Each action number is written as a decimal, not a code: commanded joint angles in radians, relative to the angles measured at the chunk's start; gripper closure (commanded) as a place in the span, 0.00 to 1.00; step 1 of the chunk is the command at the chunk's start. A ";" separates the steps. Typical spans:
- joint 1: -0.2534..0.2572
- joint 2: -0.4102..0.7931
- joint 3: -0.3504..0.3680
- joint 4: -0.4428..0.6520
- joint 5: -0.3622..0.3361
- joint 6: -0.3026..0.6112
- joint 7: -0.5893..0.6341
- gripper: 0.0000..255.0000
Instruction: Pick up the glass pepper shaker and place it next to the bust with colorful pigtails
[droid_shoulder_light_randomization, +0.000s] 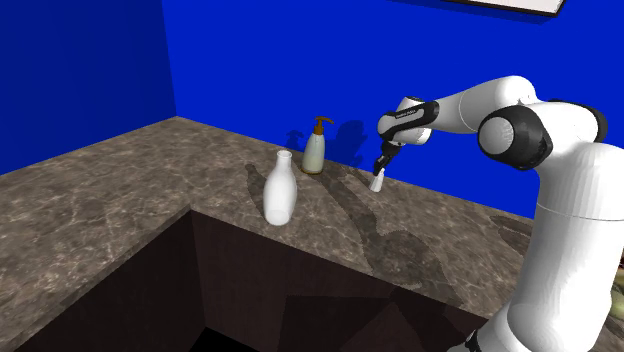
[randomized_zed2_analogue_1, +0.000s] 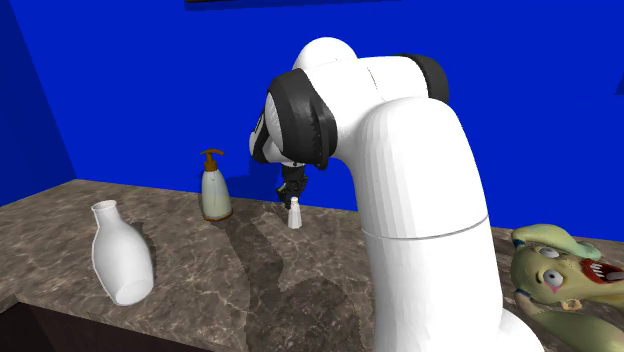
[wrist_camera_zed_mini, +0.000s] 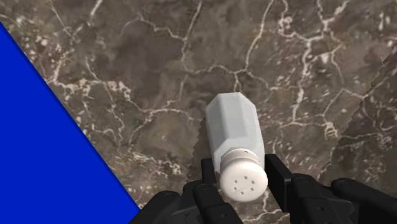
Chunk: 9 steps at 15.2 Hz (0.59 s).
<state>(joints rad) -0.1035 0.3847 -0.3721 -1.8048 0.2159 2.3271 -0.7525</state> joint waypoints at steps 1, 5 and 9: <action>0.000 0.000 0.000 0.000 0.000 0.000 0.000 1.00; 0.000 0.000 0.000 -0.001 0.000 0.000 0.000 1.00; 0.001 -0.006 -0.002 0.005 -0.004 -0.011 0.003 1.00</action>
<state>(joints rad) -0.1027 0.3815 -0.3730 -1.8030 0.2139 2.3219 -0.7511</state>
